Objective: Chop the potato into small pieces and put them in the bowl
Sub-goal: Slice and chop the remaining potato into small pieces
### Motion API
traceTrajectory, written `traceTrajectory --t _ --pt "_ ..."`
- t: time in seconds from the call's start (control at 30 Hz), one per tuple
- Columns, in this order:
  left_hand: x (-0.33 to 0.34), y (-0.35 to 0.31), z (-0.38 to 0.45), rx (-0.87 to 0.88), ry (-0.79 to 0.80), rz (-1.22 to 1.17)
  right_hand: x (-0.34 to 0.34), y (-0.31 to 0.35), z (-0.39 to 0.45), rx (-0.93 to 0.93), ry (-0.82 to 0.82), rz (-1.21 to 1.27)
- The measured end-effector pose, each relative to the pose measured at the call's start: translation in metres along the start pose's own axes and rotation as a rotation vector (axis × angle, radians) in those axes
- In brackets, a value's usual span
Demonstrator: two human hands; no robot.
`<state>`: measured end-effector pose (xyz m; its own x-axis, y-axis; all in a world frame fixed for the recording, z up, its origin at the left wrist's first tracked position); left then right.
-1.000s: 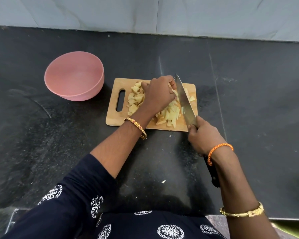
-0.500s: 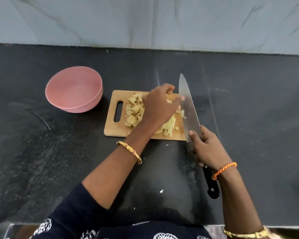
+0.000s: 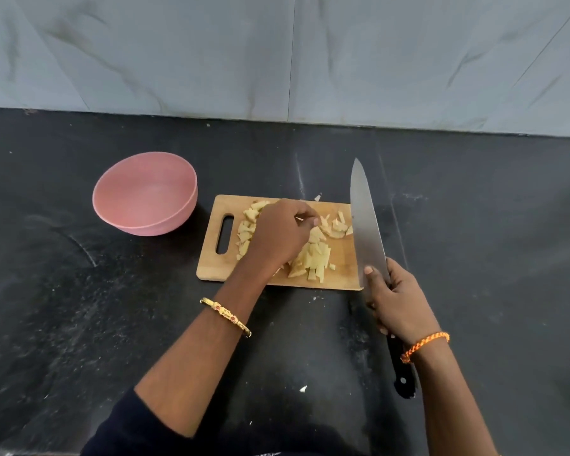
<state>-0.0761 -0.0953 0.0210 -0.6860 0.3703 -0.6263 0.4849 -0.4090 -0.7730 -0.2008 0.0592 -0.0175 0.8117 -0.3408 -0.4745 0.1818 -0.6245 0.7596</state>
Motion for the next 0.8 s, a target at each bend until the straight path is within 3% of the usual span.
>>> traceTrajectory --t 0.1,0.33,0.6,0.8 --pt "-0.011 0.003 0.002 0.01 -0.081 0.068 -0.011 -0.005 0.009 0.019 -0.11 -0.152" --pt "-0.006 0.014 0.012 0.037 -0.058 0.299 -0.022 -0.011 0.026 0.16 -0.185 -0.429" --pt "-0.006 0.026 0.006 0.094 -0.194 0.097 0.001 0.011 0.008 0.032 -0.102 -0.702" --pt "-0.009 0.028 0.009 0.095 -0.23 0.112 -0.002 0.025 -0.007 -0.054 -0.189 -0.74"
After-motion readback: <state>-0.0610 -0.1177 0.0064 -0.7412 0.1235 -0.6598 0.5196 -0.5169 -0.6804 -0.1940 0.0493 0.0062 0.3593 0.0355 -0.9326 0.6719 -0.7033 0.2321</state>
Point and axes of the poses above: each hand's wrist, its own z-axis towards the middle knuckle, its own x-axis out of the palm, y = z × x, the point moved 10 cm from there along z, towards the middle knuckle, and after that the axes turned 8 degrees about x, right-handed, at the moved point
